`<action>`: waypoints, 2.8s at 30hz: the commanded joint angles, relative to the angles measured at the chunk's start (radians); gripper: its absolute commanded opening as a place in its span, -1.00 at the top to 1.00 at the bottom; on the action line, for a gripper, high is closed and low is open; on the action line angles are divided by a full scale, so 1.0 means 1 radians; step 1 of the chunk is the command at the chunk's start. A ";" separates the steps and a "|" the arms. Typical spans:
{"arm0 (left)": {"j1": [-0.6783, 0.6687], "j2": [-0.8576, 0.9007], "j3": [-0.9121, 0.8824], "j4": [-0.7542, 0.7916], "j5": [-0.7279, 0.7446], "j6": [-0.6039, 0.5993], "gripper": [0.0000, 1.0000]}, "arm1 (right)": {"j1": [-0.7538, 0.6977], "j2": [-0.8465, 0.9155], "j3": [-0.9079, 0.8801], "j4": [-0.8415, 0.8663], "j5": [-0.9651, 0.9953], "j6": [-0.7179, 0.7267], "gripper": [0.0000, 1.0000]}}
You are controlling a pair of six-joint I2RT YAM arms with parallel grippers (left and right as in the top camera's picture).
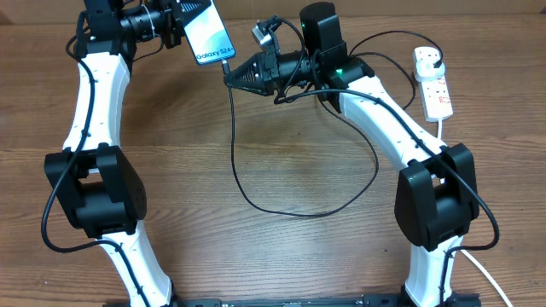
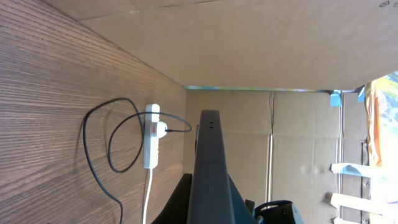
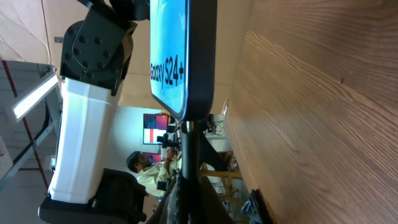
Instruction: Plug charger to phone and switch on socket
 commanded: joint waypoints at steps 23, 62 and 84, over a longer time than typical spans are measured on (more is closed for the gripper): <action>-0.021 0.000 0.005 0.013 -0.034 0.002 0.92 | 0.000 0.009 0.011 0.007 -0.036 0.002 0.93; -0.008 0.000 0.005 -0.002 0.072 0.037 0.92 | -0.001 0.009 0.011 0.030 -0.071 0.000 0.93; -0.024 0.000 0.005 0.010 0.054 0.005 0.92 | 0.000 0.009 0.011 0.029 -0.063 0.000 0.93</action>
